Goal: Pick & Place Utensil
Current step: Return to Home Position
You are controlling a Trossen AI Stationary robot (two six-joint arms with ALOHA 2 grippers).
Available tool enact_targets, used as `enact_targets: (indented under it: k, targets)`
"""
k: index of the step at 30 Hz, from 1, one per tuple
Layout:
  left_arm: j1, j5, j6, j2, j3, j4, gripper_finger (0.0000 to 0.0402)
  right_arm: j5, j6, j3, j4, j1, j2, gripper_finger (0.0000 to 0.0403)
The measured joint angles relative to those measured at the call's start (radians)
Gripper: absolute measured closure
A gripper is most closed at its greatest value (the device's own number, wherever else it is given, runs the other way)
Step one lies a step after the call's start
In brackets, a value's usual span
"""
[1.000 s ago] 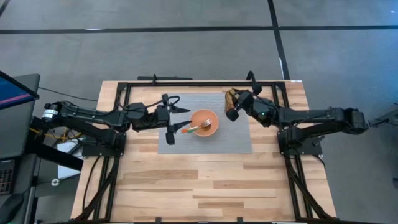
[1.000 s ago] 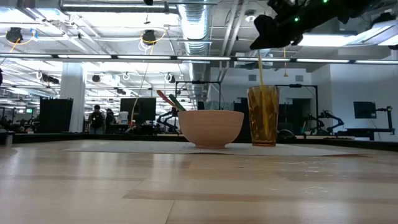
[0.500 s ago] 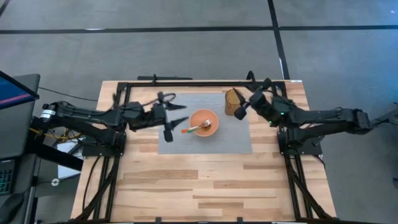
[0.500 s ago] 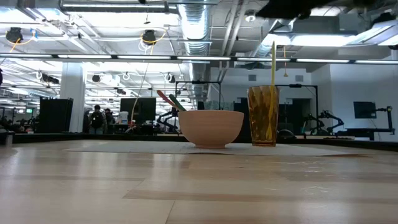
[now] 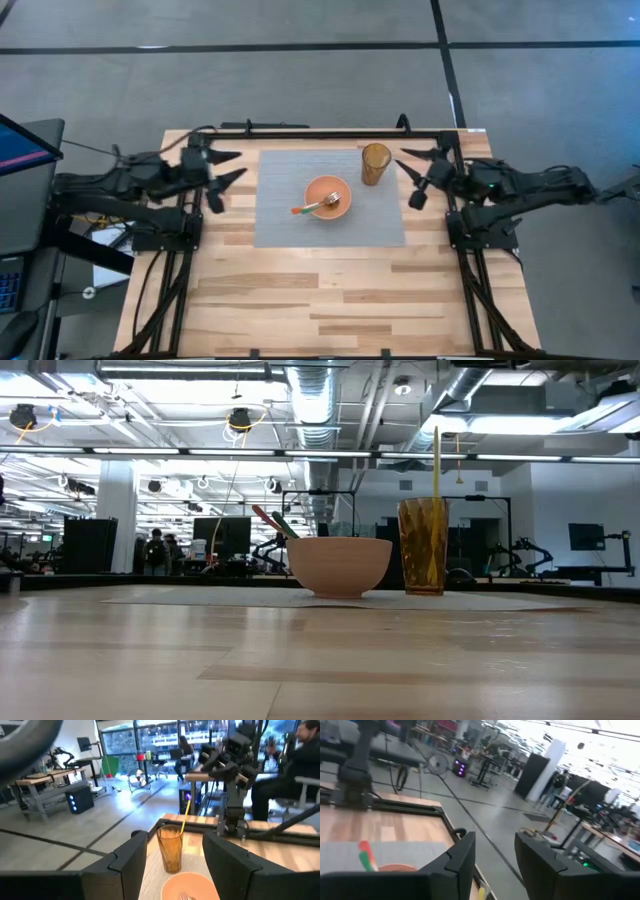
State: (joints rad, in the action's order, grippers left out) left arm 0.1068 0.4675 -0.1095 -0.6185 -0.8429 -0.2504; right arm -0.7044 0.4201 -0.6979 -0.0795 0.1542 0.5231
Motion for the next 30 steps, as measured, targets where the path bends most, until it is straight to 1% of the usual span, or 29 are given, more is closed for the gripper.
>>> enact_targets:
  k: [2,3,6,9,11,12,15,17,19,21,24,26,30]
  targets:
    - [0.0,0.0,0.014,0.056,0.02,-0.013,0.0207,0.0,-0.004,0.0,-0.032,0.01,-0.03,0.0275]
    - [0.0,0.0,0.017,0.083,0.035,-0.015,0.0207,0.0,-0.032,0.0,-0.062,0.012,-0.042,0.0276]
    - [0.0,0.0,0.023,0.158,0.092,-0.014,0.0207,0.0,-0.14,0.0,-0.187,0.02,-0.073,0.0277]
    - [0.0,0.0,0.071,0.228,0.169,-0.014,0.0207,0.001,-0.311,0.0,-0.301,0.02,-0.105,0.0276]
    - [0.0,0.0,0.1,0.273,0.226,-0.014,0.0207,0.031,-0.398,0.0,-0.371,0.021,-0.134,0.0274]
    - [0.0,0.0,0.105,0.294,0.25,-0.011,0.0207,0.053,-0.419,0.001,-0.377,0.022,-0.152,0.0273]
    - [0.0,0.0,0.107,0.359,0.327,0.044,0.0207,0.14,-0.403,0.057,-0.325,0.031,-0.208,0.0273]
    - [0.0,0.0,0.089,0.405,0.37,0.095,0.0207,0.191,-0.336,0.118,-0.195,0.037,-0.26,0.0274]
    - [0.0,-0.001,0.084,0.448,0.401,0.125,0.0207,0.216,-0.277,0.192,-0.106,0.036,-0.319,0.0275]
    - [0.0,-0.001,0.083,0.495,0.42,0.128,0.0207,0.225,-0.257,0.248,-0.029,0.036,-0.375,0.0275]
    - [0.0,-0.007,0.08,0.571,0.44,0.123,0.0207,0.202,-0.256,0.297,-0.045,0.034,-0.461,0.0274]
    - [0.0,-0.007,0.064,0.616,0.451,0.123,0.0207,0.184,-0.286,0.317,-0.086,0.034,-0.52,0.0274]
    - [-0.001,-0.012,0.054,0.603,0.458,0.115,0.0207,0.161,-0.328,0.331,-0.158,0.034,-0.518,0.0274]
